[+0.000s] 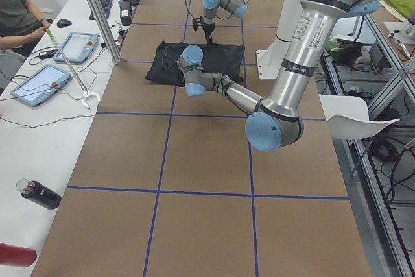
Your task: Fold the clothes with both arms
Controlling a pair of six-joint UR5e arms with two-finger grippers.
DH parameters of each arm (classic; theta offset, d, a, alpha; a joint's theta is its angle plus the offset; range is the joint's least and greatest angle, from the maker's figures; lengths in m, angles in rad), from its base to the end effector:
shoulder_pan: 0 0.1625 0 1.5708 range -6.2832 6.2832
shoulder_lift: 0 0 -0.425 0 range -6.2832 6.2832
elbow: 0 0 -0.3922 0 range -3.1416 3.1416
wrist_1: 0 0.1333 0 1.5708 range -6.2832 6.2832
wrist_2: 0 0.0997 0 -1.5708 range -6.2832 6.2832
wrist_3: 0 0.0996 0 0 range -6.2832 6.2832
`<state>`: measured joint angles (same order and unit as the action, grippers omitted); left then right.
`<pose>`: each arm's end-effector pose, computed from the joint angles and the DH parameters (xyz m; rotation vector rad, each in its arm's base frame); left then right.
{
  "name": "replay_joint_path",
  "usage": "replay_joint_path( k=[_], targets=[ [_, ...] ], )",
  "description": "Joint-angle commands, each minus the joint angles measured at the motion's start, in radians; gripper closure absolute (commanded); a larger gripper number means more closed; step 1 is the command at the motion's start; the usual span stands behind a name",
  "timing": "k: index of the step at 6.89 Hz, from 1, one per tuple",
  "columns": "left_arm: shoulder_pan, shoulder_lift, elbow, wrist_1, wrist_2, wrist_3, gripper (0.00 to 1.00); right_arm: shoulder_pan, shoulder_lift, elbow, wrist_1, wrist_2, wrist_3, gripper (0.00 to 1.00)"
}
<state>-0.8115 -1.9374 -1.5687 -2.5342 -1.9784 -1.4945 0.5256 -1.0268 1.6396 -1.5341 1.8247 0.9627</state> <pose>0.3667 -0.5226 0.3447 0.2504 1.3333 -0.3494 -0.5326 -0.4341 0.3171 0.1404 -0.6770 -0.1616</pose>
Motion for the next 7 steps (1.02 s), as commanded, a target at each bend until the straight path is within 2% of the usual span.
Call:
replay_joint_path(
  k=[1, 4, 6, 7],
  targets=[
    [0.000, 0.000, -0.001, 0.000, 0.000, -0.001, 0.00, 0.036, -0.018, -0.003, 0.000, -0.001, -0.057, 0.00],
    [0.002, -0.002, 0.004, 0.000, 0.000, -0.001, 0.00, 0.079, -0.076, 0.009, 0.006, 0.047, -0.107, 0.00],
    [0.000, 0.000, 0.004, 0.000, 0.000, 0.000, 0.00, 0.103, -0.062, 0.058, 0.006, 0.071, -0.105, 0.00],
    [0.000, 0.000, 0.006, 0.000, 0.000, 0.000, 0.00, 0.115, -0.023, 0.057, 0.006, 0.082, -0.105, 0.00]
  ],
)
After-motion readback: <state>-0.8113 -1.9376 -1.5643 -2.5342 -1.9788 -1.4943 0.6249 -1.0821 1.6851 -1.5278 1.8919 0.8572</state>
